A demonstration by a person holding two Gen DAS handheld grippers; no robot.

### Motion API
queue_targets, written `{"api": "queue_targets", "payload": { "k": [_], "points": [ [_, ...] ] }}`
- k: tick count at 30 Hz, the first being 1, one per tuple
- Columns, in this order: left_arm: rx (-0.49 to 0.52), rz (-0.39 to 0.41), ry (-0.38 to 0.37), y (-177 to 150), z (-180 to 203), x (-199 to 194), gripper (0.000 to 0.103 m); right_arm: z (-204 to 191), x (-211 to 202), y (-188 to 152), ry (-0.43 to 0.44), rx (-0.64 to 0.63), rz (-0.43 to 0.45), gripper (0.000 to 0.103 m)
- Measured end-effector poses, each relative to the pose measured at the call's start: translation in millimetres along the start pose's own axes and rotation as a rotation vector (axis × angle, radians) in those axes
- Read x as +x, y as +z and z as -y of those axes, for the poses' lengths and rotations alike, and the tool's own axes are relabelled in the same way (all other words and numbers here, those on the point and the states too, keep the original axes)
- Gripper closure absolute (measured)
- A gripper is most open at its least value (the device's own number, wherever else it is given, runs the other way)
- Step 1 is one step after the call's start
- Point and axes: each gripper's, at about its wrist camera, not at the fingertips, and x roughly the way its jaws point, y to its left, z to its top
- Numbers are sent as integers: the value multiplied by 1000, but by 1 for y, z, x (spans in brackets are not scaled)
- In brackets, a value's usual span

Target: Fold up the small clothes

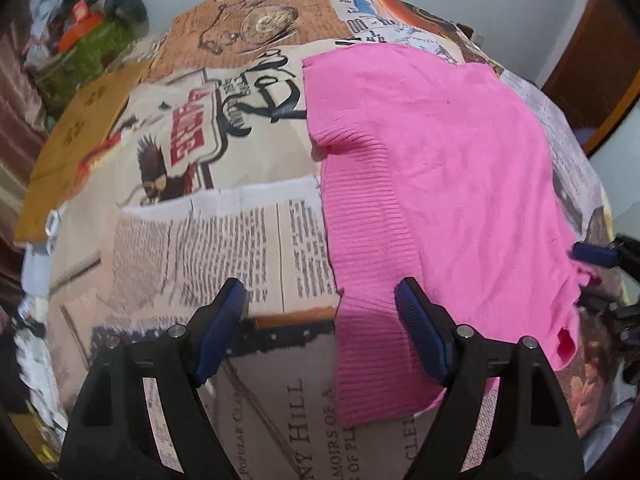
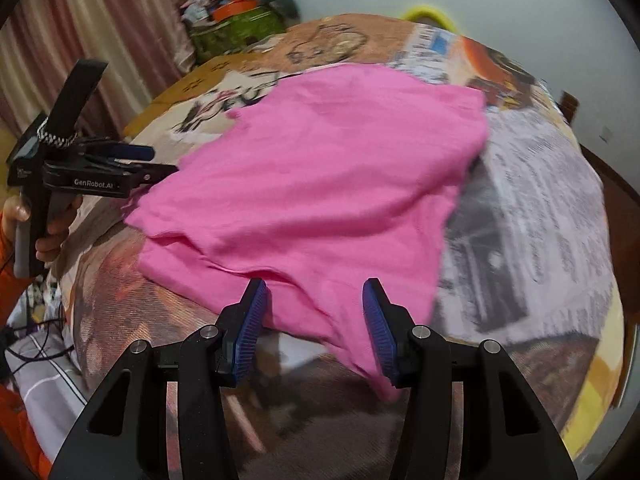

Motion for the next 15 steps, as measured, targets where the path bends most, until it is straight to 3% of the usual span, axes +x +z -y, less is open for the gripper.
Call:
{"api": "queue_targets", "payload": {
  "k": [3,7,8,15],
  "points": [
    [-48,-5,-36,-4,-7,2,24,-2,10,5,7,-2,0,60],
    [-61,-2,-38,-5,-9,0,25,-5,14,10,25,-1,9,90],
    [-60,-2,-35,-4,-9,-1,25,-7,12,11,21,-6,14,94],
    [-9,69,12,5,-2,-24,26,-6,-16,7,43,15,81,97]
  ]
}}
